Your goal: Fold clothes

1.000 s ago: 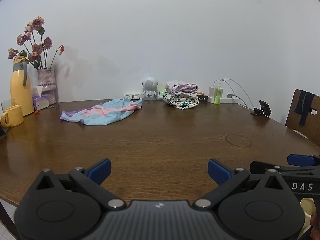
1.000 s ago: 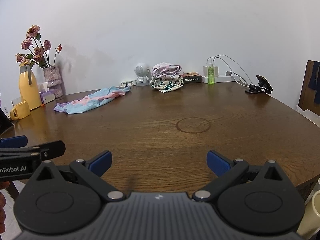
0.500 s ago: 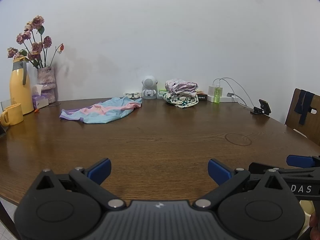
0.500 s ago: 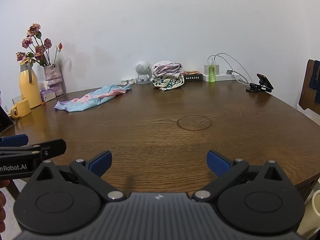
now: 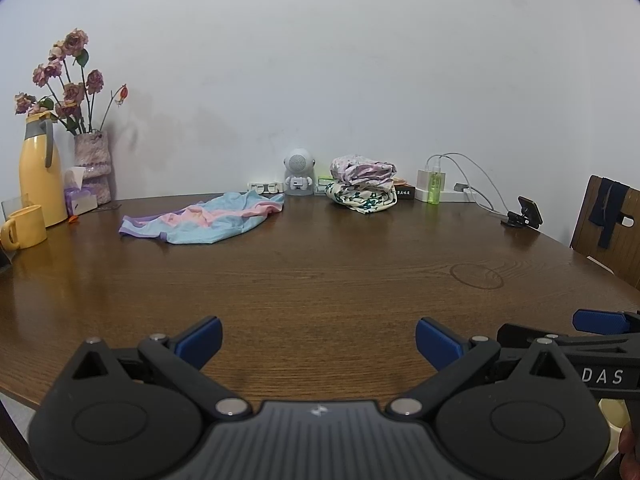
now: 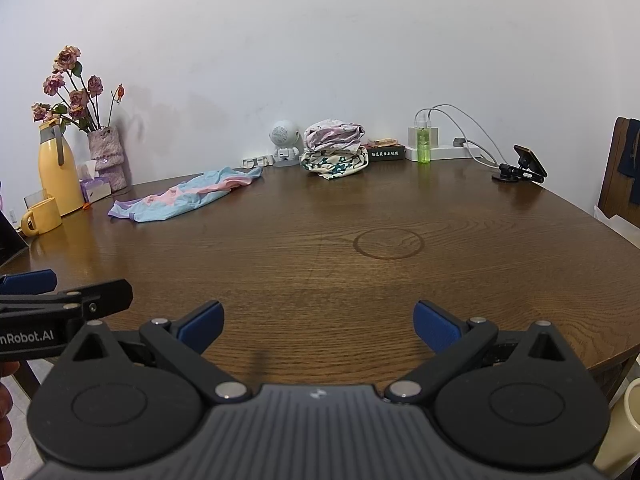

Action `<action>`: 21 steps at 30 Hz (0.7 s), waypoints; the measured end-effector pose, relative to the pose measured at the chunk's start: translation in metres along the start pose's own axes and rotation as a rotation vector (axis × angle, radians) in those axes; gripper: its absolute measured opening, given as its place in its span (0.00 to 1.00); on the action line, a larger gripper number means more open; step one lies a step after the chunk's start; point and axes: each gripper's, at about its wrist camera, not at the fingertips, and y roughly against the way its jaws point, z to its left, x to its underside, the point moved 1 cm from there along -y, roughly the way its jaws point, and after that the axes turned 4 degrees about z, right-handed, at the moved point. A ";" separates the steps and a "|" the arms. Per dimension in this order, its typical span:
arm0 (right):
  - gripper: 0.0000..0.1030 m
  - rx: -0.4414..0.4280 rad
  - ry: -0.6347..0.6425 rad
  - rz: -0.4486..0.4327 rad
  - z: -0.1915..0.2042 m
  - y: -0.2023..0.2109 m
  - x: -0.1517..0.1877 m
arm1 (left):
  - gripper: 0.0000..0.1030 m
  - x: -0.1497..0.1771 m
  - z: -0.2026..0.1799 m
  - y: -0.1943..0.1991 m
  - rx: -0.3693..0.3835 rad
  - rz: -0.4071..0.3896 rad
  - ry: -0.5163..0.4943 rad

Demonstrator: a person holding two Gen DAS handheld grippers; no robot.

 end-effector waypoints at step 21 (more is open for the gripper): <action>1.00 0.000 0.004 0.003 0.002 0.000 0.002 | 1.00 0.003 0.002 -0.002 0.001 0.009 0.002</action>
